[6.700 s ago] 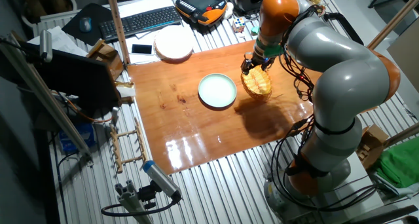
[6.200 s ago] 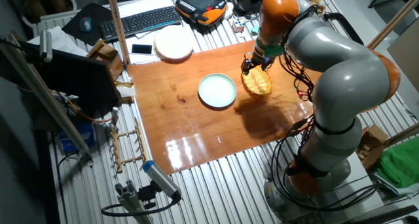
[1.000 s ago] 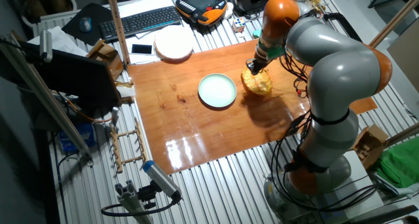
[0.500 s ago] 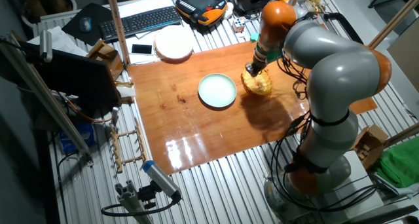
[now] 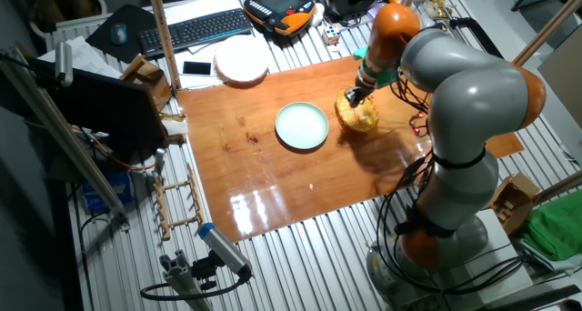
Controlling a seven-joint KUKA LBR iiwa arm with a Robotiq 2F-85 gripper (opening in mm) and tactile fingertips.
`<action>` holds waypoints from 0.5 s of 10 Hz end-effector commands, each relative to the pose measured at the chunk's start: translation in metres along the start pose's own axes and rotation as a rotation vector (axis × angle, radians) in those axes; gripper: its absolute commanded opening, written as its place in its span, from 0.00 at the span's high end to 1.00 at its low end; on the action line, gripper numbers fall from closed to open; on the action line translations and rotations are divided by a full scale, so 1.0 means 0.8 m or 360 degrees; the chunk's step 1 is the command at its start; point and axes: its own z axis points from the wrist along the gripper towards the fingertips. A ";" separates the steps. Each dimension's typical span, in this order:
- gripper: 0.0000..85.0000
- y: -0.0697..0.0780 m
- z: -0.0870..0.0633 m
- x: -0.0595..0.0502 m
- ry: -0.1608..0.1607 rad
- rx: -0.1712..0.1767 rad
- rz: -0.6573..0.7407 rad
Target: Use a clamp
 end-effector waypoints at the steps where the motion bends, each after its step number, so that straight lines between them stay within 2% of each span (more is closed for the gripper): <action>1: 0.99 -0.002 -0.001 0.000 0.0008 0.0005 -0.0013; 3: 0.99 -0.013 -0.007 0.000 0.0038 0.0002 -0.0033; 5: 0.99 -0.025 -0.011 -0.001 0.0043 -0.0009 -0.0037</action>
